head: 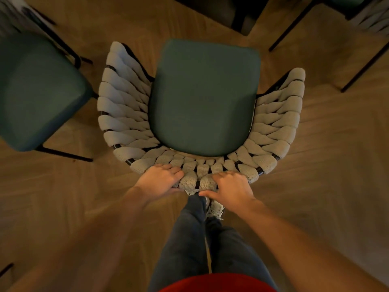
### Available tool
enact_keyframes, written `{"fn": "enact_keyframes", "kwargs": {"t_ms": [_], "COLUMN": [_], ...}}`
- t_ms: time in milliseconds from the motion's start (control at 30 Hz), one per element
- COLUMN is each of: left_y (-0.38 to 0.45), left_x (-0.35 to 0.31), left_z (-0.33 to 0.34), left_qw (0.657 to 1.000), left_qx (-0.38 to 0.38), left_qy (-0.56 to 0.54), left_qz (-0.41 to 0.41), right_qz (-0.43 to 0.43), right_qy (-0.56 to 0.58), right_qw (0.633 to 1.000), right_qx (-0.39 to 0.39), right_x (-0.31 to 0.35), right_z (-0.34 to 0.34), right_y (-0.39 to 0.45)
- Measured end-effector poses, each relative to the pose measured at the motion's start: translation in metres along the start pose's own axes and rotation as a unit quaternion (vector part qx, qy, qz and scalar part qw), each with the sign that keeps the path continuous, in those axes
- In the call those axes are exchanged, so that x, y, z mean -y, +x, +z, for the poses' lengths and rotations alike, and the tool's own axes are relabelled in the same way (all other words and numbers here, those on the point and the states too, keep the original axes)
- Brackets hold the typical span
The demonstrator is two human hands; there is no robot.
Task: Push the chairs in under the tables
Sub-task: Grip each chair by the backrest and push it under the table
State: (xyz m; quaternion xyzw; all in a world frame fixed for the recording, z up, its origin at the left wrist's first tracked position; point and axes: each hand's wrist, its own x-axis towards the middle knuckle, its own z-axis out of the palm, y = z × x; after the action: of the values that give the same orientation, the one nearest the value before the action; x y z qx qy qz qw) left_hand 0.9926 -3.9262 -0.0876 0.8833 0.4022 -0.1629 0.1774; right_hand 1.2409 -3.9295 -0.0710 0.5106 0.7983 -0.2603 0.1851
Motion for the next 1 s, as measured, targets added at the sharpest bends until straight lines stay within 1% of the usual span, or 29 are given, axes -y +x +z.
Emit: {"fn": "enact_keyframes", "kwargs": {"t_ms": [167, 267, 333, 400, 433, 467, 500, 533, 567, 600, 633, 667, 700, 733, 767, 800, 833, 867, 900, 933, 967, 1000], "left_y": [0.012, 0.013, 0.013, 0.014, 0.014, 0.012, 0.008, 0.003, -0.004, -0.013, -0.021, -0.028, -0.033, -0.035, -0.033, -0.03, -0.024, -0.019, -0.014, -0.009, -0.004, 0.0], "left_x": [0.014, 0.018, 0.016, 0.009, 0.006, 0.004, 0.002, 0.002, 0.004, 0.005, 0.007, 0.009, 0.012, 0.016, 0.023, 0.031, 0.041, 0.052, 0.061, 0.069, 0.075, 0.081], "left_z": [-0.019, -0.023, -0.023, -0.023, -0.022, -0.021, -0.021, -0.02, -0.019, -0.02, -0.021, -0.026, -0.03, -0.034, -0.037, -0.038, -0.039, -0.041, -0.042, -0.044, -0.046, -0.048], "left_qw": [1.0, 1.0, 0.999, 0.998, 0.997, 0.995, 0.992, 0.988, 0.982, 0.967, 0.941, 0.902, 0.851, 0.787, 0.711, 0.631, 0.557, 0.493, 0.437, 0.393, 0.358, 0.332], "left_qx": [0.023, 0.01, -0.004, -0.004, 0.001, -0.004, -0.017, -0.04, -0.076, -0.126, -0.18, -0.236, -0.289, -0.329, -0.351, -0.352, -0.337, -0.316, -0.291, -0.264, -0.243, -0.226], "left_qy": [0.007, 0.007, 0.003, -0.019, -0.033, -0.047, -0.06, -0.073, -0.095, -0.126, -0.164, -0.204, -0.246, -0.298, -0.367, -0.442, -0.511, -0.573, -0.63, -0.672, -0.699, -0.715], "left_qz": [-0.012, -0.026, -0.032, -0.054, -0.073, -0.092, -0.11, -0.127, -0.147, -0.18, -0.233, -0.297, -0.364, -0.429, -0.487, -0.531, -0.561, -0.573, -0.572, -0.569, -0.569, -0.573], "right_qz": [0.039, 0.048, 0.049, 0.052, 0.054, 0.057, 0.069, 0.097, 0.146, 0.213, 0.293, 0.375, 0.444, 0.494, 0.528, 0.543, 0.54, 0.523, 0.503, 0.492, 0.492, 0.503], "right_qy": [0.042, 0.061, 0.061, 0.071, 0.087, 0.114, 0.153, 0.197, 0.245, 0.296, 0.356, 0.425, 0.498, 0.567, 0.628, 0.683, 0.732, 0.775, 0.803, 0.817, 0.818, 0.812], "right_qw": [0.998, 0.997, 0.997, 0.996, 0.994, 0.99, 0.978, 0.954, 0.918, 0.872, 0.812, 0.735, 0.642, 0.541, 0.445, 0.361, 0.294, 0.247, 0.221, 0.207, 0.201, 0.197], "right_qx": [-0.008, -0.027, -0.023, -0.013, -0.025, -0.063, -0.126, -0.205, -0.276, -0.327, -0.357, -0.372, -0.378, -0.376, -0.36, -0.33, -0.291, -0.255, -0.231, -0.22, -0.218, -0.22], "right_x": [0.006, 0.008, 0.008, 0.007, 0.007, 0.007, 0.007, 0.007, 0.008, 0.01, 0.012, 0.014, 0.015, 0.015, 0.014, 0.013, 0.012, 0.012, 0.012, 0.012, 0.013, 0.012], "right_z": [-0.006, -0.005, -0.005, -0.007, -0.006, -0.006, -0.005, -0.006, -0.006, -0.008, -0.011, -0.012, -0.014, -0.016, -0.016, -0.015, -0.011, -0.009, -0.005, -0.001, 0.002, 0.003], "right_y": [0.008, 0.011, 0.011, 0.009, 0.006, 0.001, -0.005, -0.011, -0.017, -0.022, -0.025, -0.025, -0.024, -0.021, -0.016, -0.012, -0.006, 0.0, 0.007, 0.013, 0.02, 0.025]}}
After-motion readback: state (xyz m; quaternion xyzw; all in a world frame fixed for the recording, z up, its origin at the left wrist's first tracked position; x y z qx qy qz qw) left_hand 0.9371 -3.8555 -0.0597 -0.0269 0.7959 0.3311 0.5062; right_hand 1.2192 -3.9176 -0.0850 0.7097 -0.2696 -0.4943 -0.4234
